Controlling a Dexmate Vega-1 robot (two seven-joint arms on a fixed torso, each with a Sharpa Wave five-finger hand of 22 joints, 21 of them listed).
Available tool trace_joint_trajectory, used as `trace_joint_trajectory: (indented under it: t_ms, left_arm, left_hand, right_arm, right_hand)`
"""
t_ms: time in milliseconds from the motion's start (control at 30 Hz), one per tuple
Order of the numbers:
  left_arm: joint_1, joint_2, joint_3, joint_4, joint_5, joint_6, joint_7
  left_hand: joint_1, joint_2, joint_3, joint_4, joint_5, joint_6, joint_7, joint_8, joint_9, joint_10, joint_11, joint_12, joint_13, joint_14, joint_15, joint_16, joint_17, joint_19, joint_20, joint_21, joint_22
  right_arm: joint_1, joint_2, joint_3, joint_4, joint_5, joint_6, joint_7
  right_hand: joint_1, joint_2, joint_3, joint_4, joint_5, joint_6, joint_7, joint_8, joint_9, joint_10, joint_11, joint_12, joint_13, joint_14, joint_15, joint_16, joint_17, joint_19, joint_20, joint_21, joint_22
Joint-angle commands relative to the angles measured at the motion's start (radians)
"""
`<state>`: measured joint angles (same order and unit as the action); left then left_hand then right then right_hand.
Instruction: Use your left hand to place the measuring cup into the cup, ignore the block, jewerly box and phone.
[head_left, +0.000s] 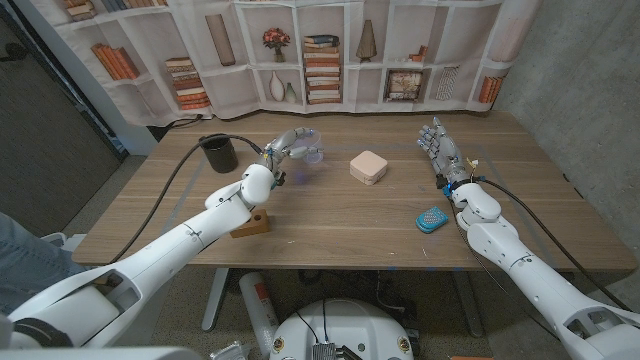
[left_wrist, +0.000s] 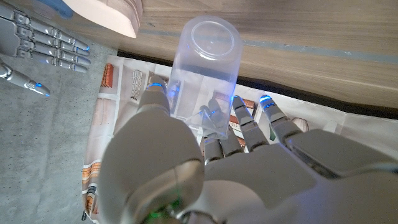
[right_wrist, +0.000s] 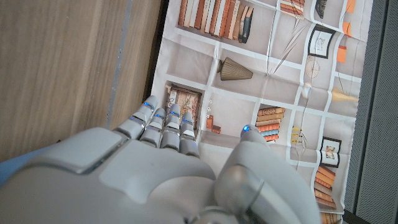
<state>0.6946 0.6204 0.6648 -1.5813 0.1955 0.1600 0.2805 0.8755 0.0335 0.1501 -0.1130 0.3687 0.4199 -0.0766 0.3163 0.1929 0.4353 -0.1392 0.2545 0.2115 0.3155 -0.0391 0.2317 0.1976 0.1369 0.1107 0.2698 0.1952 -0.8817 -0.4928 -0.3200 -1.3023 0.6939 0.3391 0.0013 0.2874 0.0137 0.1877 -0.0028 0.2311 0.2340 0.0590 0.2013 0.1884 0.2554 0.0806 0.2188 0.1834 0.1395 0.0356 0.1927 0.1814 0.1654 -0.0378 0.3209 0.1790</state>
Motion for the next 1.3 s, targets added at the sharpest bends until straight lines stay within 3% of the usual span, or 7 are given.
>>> trace_joint_trajectory:
  t_ms: [33,1300]
  left_arm:
    - [0.013,0.021,-0.020,-0.040,-0.019,0.008,-0.017]
    - [0.102,0.101,-0.109,-0.191,-0.070,0.038,-0.021]
  left_hand:
    - [0.005,0.011,-0.001,0.005,-0.006,0.007,0.001,-0.003,0.004,0.011,-0.002,-0.003,0.005,0.011,-0.029,0.000,0.002,0.001,-0.006,0.000,0.003]
    - [0.009,0.012,-0.001,0.005,-0.015,0.014,0.002,-0.008,0.004,0.018,-0.003,-0.011,0.004,0.016,-0.028,-0.005,0.001,0.002,-0.006,-0.004,0.002]
  right_arm:
    - [0.002,0.001,-0.001,0.005,0.001,0.000,0.003]
    - [0.001,-0.005,0.001,0.005,0.010,-0.004,0.020]
  right_hand:
    - [0.001,0.014,0.001,-0.007,-0.005,0.008,0.002,-0.004,0.001,0.009,-0.002,0.002,0.006,0.008,-0.001,-0.003,0.003,0.008,-0.003,-0.004,0.005]
    - [0.002,0.018,0.001,-0.012,-0.008,0.009,0.002,-0.004,0.001,0.009,-0.003,0.001,0.006,0.010,-0.001,-0.003,0.004,0.013,-0.003,-0.014,0.005]
